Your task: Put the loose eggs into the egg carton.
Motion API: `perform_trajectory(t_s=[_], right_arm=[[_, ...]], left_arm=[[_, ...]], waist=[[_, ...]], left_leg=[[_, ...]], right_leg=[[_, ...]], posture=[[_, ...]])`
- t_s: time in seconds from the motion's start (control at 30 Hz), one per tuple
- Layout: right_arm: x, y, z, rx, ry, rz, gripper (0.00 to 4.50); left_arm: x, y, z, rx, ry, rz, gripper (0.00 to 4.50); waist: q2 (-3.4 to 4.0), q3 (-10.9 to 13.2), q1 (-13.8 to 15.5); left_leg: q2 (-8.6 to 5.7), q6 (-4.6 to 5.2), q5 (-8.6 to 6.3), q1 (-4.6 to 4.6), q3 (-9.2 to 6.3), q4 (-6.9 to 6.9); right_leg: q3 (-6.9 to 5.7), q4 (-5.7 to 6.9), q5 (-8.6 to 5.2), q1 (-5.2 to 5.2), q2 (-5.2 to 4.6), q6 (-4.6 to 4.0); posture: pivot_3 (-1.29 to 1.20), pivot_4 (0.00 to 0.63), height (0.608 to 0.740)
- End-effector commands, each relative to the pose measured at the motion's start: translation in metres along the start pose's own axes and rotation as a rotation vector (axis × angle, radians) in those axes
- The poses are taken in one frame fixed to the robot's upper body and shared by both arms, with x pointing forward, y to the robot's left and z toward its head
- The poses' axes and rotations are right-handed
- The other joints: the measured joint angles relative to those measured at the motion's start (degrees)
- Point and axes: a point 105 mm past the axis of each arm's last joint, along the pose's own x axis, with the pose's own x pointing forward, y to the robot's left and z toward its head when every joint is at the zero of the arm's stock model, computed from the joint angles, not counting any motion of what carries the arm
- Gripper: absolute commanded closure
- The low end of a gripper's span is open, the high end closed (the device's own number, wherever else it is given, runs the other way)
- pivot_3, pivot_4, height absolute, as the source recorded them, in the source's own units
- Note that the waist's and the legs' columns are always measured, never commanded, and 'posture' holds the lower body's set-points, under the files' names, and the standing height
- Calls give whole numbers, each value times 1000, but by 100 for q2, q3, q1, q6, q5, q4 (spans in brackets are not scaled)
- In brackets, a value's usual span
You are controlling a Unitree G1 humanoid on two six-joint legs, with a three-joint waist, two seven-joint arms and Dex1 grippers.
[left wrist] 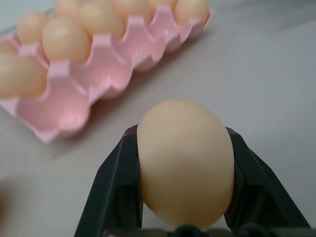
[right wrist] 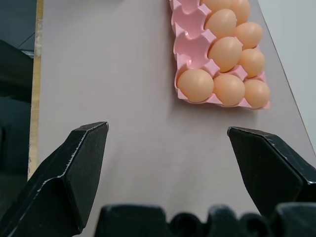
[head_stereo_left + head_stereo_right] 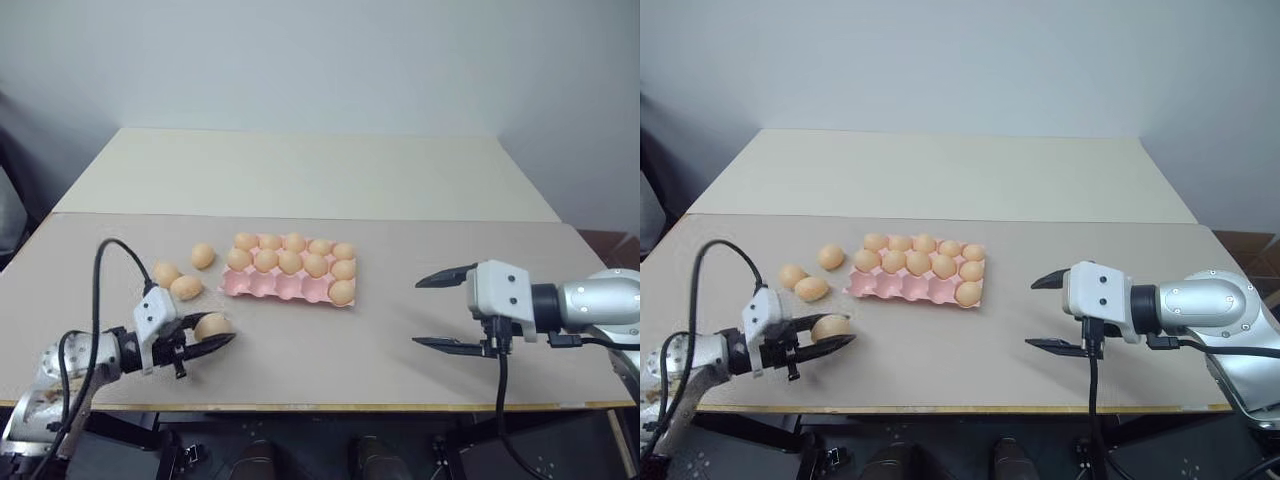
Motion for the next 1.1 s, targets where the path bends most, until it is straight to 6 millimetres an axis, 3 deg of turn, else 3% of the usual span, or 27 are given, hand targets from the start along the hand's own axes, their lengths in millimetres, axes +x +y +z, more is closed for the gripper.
perform_trajectory(t_s=[0.03, 0.17, 0.6, 0.8, 1.03, 1.1], right_arm=[[-8, -4, 10, -41, 4, -57, 0], [-9, -3, 10, -34, 11, -87, 0], [-12, 11, 13, 1, 29, -166, 0], [-13, 13, 15, 4, 35, -182, 0], [-13, 13, 11, 14, 48, -191, 0], [-13, 12, 10, 14, 50, -192, 0]], left_arm=[[6, 2, 27, 19, -122, -60, 2805], [25, 7, 39, 6, -199, -127, 2805], [108, 25, 39, 153, -154, -270, 2805], [134, 22, 34, 215, -127, -301, 2805], [149, 19, 42, 230, -182, -326, 2805], [149, 18, 44, 236, -193, -338, 2159]], waist=[[0, 0, 11], [-1, 0, 47], [-5, -3, 79], [-6, -3, 80], [-8, -2, 80], [-8, -2, 76]], left_leg=[[-1, 0, 0, 0, 0, 0], [-4, 1, 1, 0, 0, 1], [-11, 2, 1, -7, -14, 8], [-11, 3, 1, -8, -17, 9], [-12, 3, 1, -14, -23, 14], [-12, 3, 1, -13, -24, 14]], right_leg=[[1, 0, 0, 0, 0, 0], [2, 0, 2, 4, 2, 4], [4, -4, 23, 12, 8, 38], [5, -5, 26, 12, 10, 43], [3, -6, 28, 12, 10, 46], [3, -5, 28, 13, 10, 46]], posture=[[0, 150, 740], [0, 150, 740], [0, 150, 740], [0, 150, 740], [0, 150, 740], [0, 150, 740]])
